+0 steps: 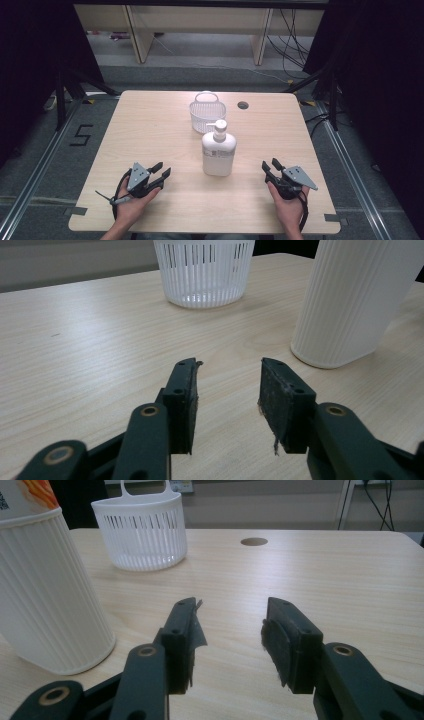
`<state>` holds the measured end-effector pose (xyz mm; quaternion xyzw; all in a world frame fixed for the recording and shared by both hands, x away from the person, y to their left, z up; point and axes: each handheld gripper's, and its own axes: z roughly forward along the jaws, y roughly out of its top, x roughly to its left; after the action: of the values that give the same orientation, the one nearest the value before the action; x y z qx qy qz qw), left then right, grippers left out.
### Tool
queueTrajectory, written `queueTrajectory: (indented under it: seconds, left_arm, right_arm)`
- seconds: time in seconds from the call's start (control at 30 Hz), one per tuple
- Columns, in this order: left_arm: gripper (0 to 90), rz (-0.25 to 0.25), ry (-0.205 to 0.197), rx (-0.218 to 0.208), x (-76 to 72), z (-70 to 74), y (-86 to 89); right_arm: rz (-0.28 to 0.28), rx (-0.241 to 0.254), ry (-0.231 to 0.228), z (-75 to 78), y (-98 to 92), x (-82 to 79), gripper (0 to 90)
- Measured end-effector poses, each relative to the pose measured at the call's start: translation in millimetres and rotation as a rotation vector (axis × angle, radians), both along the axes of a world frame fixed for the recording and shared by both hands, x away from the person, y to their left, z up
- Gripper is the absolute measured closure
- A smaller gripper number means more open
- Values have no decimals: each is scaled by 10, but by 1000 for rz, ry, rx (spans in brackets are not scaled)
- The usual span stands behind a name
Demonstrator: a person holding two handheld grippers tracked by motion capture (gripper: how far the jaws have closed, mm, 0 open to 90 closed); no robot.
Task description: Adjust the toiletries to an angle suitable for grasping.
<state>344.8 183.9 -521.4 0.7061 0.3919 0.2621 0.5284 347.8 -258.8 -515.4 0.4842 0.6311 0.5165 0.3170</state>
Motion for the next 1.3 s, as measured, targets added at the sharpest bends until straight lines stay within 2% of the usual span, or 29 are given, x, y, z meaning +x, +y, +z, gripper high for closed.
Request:
queueTrajectory:
  seconds: [0.07, 0.17, 0.2, 0.23, 0.27, 0.33, 0.37, 0.4, 0.47, 0.5, 0.53, 0.57, 0.6, 0.63, 0.67, 0.7, 0.73, 0.77, 0.8, 1.0, 1.03, 1.07, 1.13, 1.17, 1.3]
  left_arm:
    - [626, -1, 4, -4, 4, 0, 4]
    - [727, -5, -5, -22, 5, 1, -8]
    - [769, -37, -30, -28, -32, 71, -80]
    - [785, -66, -43, -23, -56, 119, -132]
    - [798, -94, -48, -21, -79, 165, -191]
    - [827, -148, -52, -33, -118, 246, -336]
    - [837, -148, -52, -33, -118, 246, -336]
    - [847, -196, -55, -53, -142, 313, -487]
    - [859, -257, -71, -45, -151, 402, -687]
    - [864, -257, -71, -45, -151, 402, -687]
    - [872, -280, -78, -32, -135, 471, -821]
    - [875, -287, -78, -29, -114, 500, -885]
    - [883, -288, -76, -32, -85, 518, -933]
    - [888, -288, -76, -32, -85, 518, -933]
    - [889, -275, -70, -39, -32, 535, -1006]
    - [890, -270, -67, -47, -9, 540, -1046]
    - [890, -268, -66, -47, 6, 542, -1071]
    - [889, -268, -66, -47, 6, 542, -1071]
    - [890, -259, -61, -43, 31, 538, -1108]
    - [890, -233, -70, -44, 106, 550, -1131]
    - [890, -228, -72, -43, 116, 551, -1128]
    - [891, -228, -78, -55, 127, 546, -1134]
    - [891, -220, -73, -50, 133, 551, -1135]
    - [891, -220, -75, -50, 138, 551, -1137]
    - [891, -222, -83, -54, 158, 546, -1151]
  right_arm:
    - [2, -1, -5, 1, -12, 4, 569]
    - [-1, -8, 6, 8, -26, 5, 587]
    - [-4, 0, 24, 12, -20, 7, 617]
    - [-4, 32, 30, 6, 2, 7, 630]
    - [1, -1, 10, 5, -14, 25, 652]
    - [3, -5, 18, 3, 10, 28, 696]
    - [-10, -37, 17, 9, 10, 25, 715]
    - [-8, -29, 20, 6, 25, 28, 735]
    - [-9, -32, 34, 11, 51, 26, 764]
    - [-9, -32, 34, 11, 51, 26, 764]
    - [-25, -63, 38, 19, 54, 19, 792]
    - [-31, -57, 40, 18, 59, 14, 797]
    - [-30, -79, 20, 16, 44, 22, 802]
    - [-32, -72, 29, 21, 48, 16, 804]
    - [-32, -71, 29, 21, 46, 15, 805]
    - [-38, -41, 51, 21, 68, 0, 806]
    - [-42, -13, 37, 11, 80, 5, 806]
    - [-42, -13, 37, 11, 80, 5, 806]
    - [-25, -44, 33, 14, 61, 17, 805]
    - [-17, -40, 35, 12, 71, 18, 801]
    - [-11, -76, 17, 17, 46, 28, 801]
    - [-12, -78, 17, 16, 49, 29, 801]
    - [-7, -58, 20, 10, 67, 33, 801]
    - [-8, -74, 14, 10, 59, 37, 801]
    - [-11, -71, 8, 8, 60, 36, 799]
